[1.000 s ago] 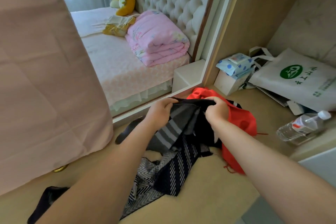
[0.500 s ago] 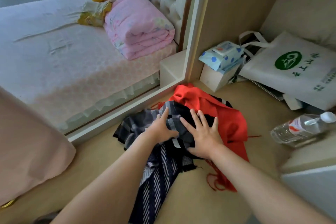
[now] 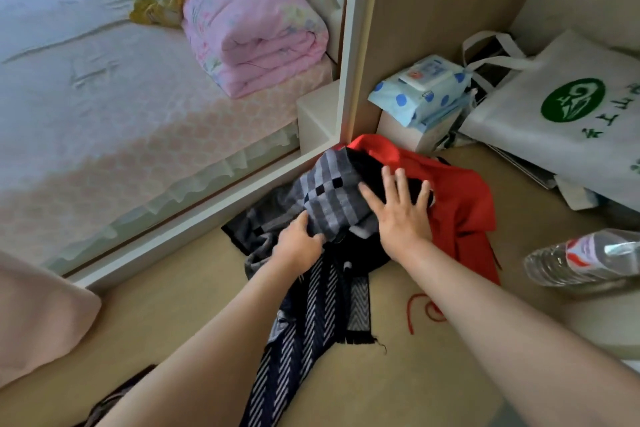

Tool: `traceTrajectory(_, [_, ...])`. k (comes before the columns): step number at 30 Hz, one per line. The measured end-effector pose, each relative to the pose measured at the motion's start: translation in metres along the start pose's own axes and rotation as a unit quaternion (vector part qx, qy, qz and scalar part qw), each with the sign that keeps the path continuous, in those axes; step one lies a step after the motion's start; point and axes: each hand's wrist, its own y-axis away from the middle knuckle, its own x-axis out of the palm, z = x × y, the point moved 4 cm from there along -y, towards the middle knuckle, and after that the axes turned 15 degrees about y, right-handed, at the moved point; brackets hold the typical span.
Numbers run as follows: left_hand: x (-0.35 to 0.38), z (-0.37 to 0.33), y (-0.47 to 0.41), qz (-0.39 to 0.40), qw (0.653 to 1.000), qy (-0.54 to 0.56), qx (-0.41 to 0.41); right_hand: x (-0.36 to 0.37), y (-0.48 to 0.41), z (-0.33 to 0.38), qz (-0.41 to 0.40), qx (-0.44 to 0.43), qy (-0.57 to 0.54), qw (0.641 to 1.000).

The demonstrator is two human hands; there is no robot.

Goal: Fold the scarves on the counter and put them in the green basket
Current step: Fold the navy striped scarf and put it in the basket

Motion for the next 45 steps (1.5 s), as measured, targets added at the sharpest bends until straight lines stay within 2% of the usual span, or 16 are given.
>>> traceTrajectory(1, [0.003,-0.005,-0.002,0.041,0.998,0.042,0.027,0.003,0.0,0.006,0.013,-0.026,0.009,1.0])
traceTrajectory(3, [0.001,-0.013,-0.005,0.06,0.993,0.082,0.057,0.006,0.0,0.01,0.031,-0.038,-0.001,0.999])
traceTrajectory(6, [-0.011,-0.007,0.002,-0.039,0.992,-0.003,0.117,-0.005,0.003,0.012,0.052,-0.022,0.023,0.998])
traceTrajectory(9, [-0.02,0.002,0.038,-0.147,0.957,-0.075,0.24,-0.029,0.022,0.034,-0.01,-0.053,-0.022,0.998])
traceTrajectory(11, [-0.017,0.017,0.065,-0.12,0.944,-0.102,0.288,-0.039,0.044,0.058,-0.091,-0.139,-0.069,0.984])
traceTrajectory(13, [-0.012,0.042,0.082,-0.045,0.942,-0.177,0.28,-0.039,0.071,0.082,-0.145,-0.243,-0.131,0.95])
traceTrajectory(16, [-0.017,0.086,0.101,0.022,0.933,-0.278,0.229,-0.032,0.106,0.112,-0.095,-0.34,-0.146,0.924])
traceTrajectory(20, [-0.039,0.136,0.129,0.048,0.956,-0.261,0.122,-0.034,0.13,0.134,-0.101,-0.328,-0.122,0.931])
traceTrajectory(22, [-0.051,0.156,0.143,0.068,0.97,-0.225,0.064,-0.039,0.136,0.136,-0.127,-0.294,-0.178,0.93])
traceTrajectory(24, [-0.063,0.17,0.158,0.065,0.977,-0.197,0.049,-0.05,0.146,0.138,-0.14,-0.259,-0.248,0.923])
traceTrajectory(29, [-0.105,0.184,0.199,-0.046,0.982,-0.151,0.101,-0.102,0.188,0.151,-0.079,-0.253,-0.295,0.918])
traceTrajectory(35, [-0.17,0.196,0.264,-0.165,0.958,-0.167,0.167,-0.156,0.247,0.195,0.052,-0.292,-0.24,0.924])
traceTrajectory(37, [-0.188,0.205,0.28,-0.173,0.953,-0.159,0.192,-0.168,0.261,0.21,0.082,-0.294,-0.206,0.93])
traceTrajectory(41, [-0.202,0.231,0.309,-0.13,0.953,-0.131,0.239,-0.176,0.287,0.244,0.228,-0.314,-0.132,0.912])
traceTrajectory(43, [-0.2,0.246,0.322,-0.125,0.947,-0.144,0.261,-0.184,0.292,0.254,0.198,-0.279,-0.174,0.923])
traceTrajectory(45, [-0.197,0.255,0.333,-0.113,0.943,-0.14,0.28,-0.194,0.291,0.262,0.098,-0.239,-0.254,0.932])
